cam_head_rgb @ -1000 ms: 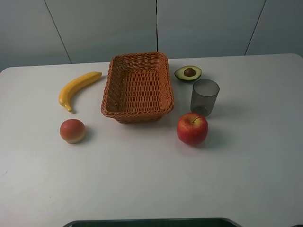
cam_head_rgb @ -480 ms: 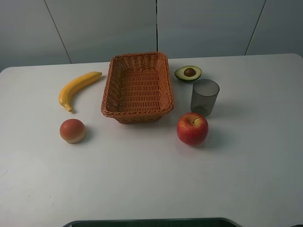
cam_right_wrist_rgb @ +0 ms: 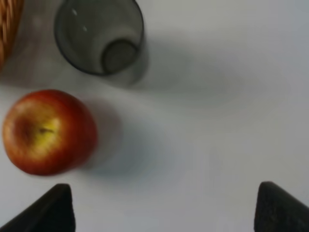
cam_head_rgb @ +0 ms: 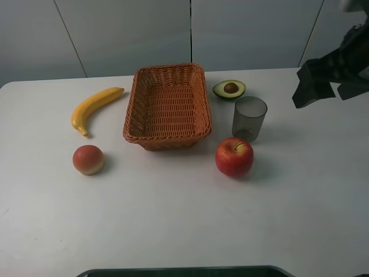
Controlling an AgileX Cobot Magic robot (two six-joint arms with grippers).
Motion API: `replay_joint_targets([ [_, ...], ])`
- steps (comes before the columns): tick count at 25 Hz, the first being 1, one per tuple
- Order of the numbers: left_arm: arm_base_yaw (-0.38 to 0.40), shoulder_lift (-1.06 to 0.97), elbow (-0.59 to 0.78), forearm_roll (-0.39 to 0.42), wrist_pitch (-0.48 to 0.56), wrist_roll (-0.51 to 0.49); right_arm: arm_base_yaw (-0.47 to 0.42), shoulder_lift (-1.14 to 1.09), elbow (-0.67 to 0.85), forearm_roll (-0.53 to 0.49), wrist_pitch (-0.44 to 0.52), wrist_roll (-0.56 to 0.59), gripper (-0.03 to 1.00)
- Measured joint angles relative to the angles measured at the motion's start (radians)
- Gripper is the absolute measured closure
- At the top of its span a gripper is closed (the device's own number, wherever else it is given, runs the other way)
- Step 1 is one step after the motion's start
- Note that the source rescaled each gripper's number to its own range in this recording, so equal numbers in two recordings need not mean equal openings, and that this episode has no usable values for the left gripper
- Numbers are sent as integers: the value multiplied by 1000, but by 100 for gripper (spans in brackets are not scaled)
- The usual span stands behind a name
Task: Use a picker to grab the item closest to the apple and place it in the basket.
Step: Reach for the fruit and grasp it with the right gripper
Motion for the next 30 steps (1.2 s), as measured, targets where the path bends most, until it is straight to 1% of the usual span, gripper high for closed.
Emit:
replay_joint_targets([
  [6,0,0,0,0,0,0,16,189,-144,29,-1,8,16],
  [9,0,0,0,0,0,0,16,245,-180,63,-5,9,16],
  [12,0,0,0,0,0,0,18,277,-190,85,-19,11,12],
  [16,0,0,0,0,0,0,22,322,-192,91,-24,11,3],
  [19,0,0,0,0,0,0,22,342,-198,91,-30,24,-2],
  [25,0,0,0,0,0,0,22,352,-200,69,-69,100,-3],
  [30,0,0,0,0,0,0,22,376,-209,16,-85,177,-3],
])
